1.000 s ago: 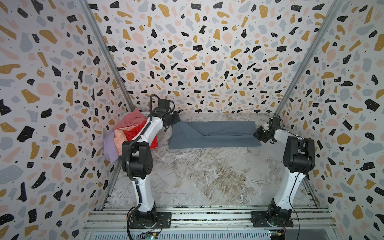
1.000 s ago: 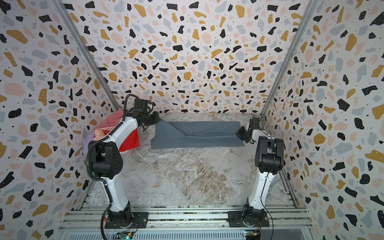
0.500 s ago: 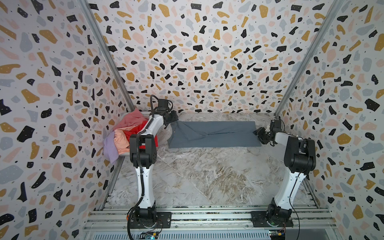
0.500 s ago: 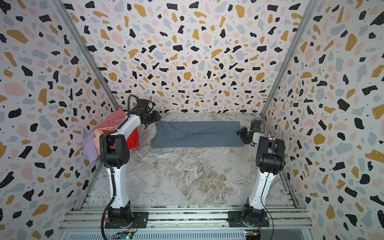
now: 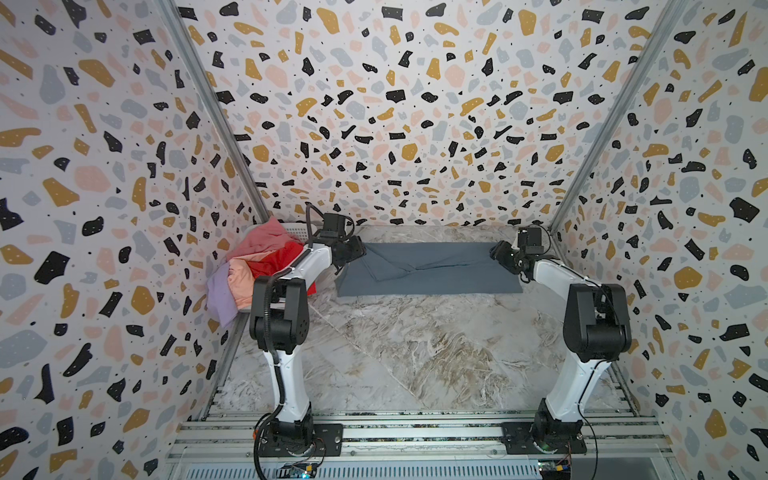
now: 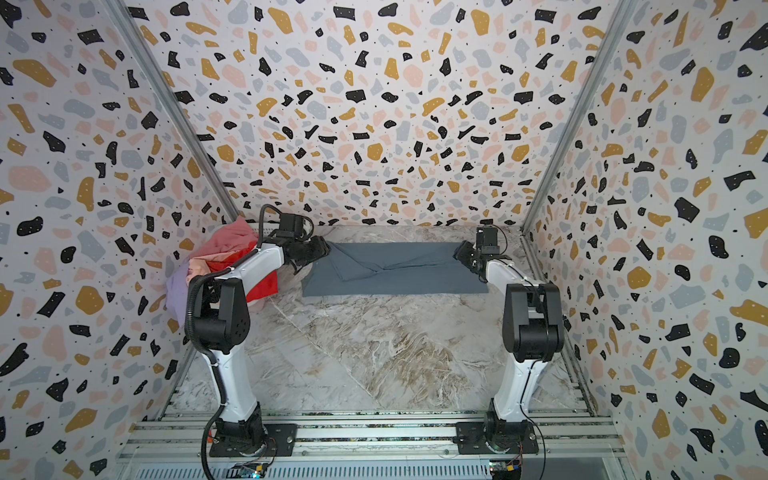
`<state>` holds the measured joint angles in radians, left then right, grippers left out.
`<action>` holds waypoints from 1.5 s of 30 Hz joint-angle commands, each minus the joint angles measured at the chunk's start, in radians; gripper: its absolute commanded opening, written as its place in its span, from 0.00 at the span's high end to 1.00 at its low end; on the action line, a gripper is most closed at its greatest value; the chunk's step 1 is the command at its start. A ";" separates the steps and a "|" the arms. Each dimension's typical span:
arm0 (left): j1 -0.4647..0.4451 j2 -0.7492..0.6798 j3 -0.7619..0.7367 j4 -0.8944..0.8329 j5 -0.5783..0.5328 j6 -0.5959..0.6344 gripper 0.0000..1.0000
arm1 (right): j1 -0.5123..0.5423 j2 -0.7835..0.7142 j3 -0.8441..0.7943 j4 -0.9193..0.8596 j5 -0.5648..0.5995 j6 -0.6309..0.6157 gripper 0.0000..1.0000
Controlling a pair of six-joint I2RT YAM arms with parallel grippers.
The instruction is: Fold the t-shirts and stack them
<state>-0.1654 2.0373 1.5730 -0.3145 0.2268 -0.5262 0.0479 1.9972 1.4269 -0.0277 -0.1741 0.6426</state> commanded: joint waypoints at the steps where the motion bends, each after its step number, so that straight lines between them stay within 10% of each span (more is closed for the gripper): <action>1: -0.018 0.018 -0.015 0.050 0.027 -0.043 0.38 | 0.015 0.107 0.128 0.006 -0.039 -0.058 0.37; 14: -0.031 0.158 -0.048 0.097 0.037 -0.177 0.38 | 0.036 0.287 0.246 -0.114 -0.031 -0.053 0.38; 30: -0.021 0.484 0.481 -0.043 0.092 -0.099 0.38 | 0.094 -0.070 -0.416 -0.218 -0.215 0.081 0.39; 38: 0.006 0.416 0.572 -0.070 0.109 -0.072 0.38 | 0.176 -0.205 -0.478 -0.338 -0.300 -0.064 0.39; 45: -0.002 0.158 0.278 -0.084 -0.030 -0.037 0.37 | 0.180 -0.336 -0.461 -0.219 -0.215 -0.110 0.36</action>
<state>-0.1604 2.3157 1.9316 -0.3859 0.2630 -0.5900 0.2302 1.7187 0.9573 -0.2382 -0.4408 0.5720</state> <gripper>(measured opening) 0.628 0.637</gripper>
